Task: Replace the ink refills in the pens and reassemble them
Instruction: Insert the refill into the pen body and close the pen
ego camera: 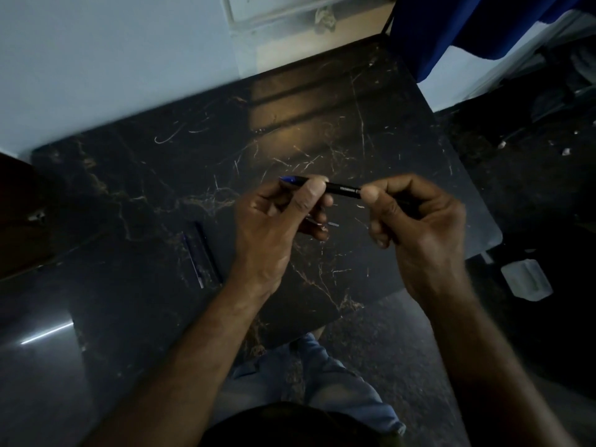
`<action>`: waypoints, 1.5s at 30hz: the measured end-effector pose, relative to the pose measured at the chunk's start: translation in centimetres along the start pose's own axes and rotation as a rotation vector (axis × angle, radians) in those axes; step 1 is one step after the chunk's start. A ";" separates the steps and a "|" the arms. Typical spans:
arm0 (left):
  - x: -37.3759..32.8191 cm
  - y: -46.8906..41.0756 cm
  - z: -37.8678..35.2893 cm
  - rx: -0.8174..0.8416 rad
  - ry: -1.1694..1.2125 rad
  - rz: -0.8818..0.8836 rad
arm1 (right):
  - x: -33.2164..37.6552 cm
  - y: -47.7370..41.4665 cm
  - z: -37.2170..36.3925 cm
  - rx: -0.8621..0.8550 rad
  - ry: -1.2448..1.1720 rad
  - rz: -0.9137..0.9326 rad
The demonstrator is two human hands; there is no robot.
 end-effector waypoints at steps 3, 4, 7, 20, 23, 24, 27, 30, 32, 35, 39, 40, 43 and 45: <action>-1.3 -1.0 0.3 0.043 -0.006 -0.064 | 1.0 -0.6 -0.6 -0.029 0.101 0.047; -1.5 -1.2 0.4 0.051 -0.011 -0.080 | 1.2 -0.7 -0.7 -0.038 0.130 0.067; -1.9 -1.2 0.5 0.069 -0.016 -0.113 | 1.7 -0.5 -0.7 0.008 0.020 0.087; -2.3 -1.5 0.0 0.104 0.004 -0.131 | 2.2 -0.1 -0.3 0.070 -0.121 0.048; -2.6 -2.1 -0.5 0.112 0.000 -0.150 | 2.4 -0.6 -0.4 0.070 -0.234 0.071; -2.6 -2.3 -0.7 0.114 0.002 -0.159 | 2.5 -0.8 -0.6 0.051 -0.244 0.074; -2.8 -2.9 -1.3 0.099 -0.002 -0.182 | 2.6 -1.5 -1.5 -0.046 -0.237 0.056; -2.9 -3.3 -1.7 0.085 -0.016 -0.194 | 2.5 -2.2 -2.4 -0.141 -0.282 0.031; -3.1 -3.6 -1.9 0.084 -0.030 -0.213 | 2.5 -2.5 -2.9 -0.142 -0.335 0.035; -3.3 -4.0 -1.9 0.062 -0.075 -0.237 | 2.5 -2.8 -3.3 -0.045 -0.434 0.034; -3.2 -4.7 -1.7 0.044 -0.119 -0.240 | 2.8 -3.3 -3.3 -0.048 -0.387 -0.007; -3.2 -4.8 -1.7 0.051 -0.126 -0.241 | 2.7 -3.4 -3.5 -0.082 -0.364 -0.026; -3.2 -5.1 -2.2 0.064 -0.136 -0.236 | 2.3 -3.8 -3.9 -0.165 -0.389 -0.057; -3.2 -5.2 -2.5 0.058 -0.139 -0.233 | 2.2 -3.9 -4.0 -0.105 -0.431 -0.052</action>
Point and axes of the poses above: each hand's wrist, its own y-axis away from the middle knuckle, its own z-axis out of the back of the hand, x = y × z, the point moved 1 cm from there along -y, towards the middle knuckle, and after that the axes turned 6 degrees about -z, right-handed, at the moved point
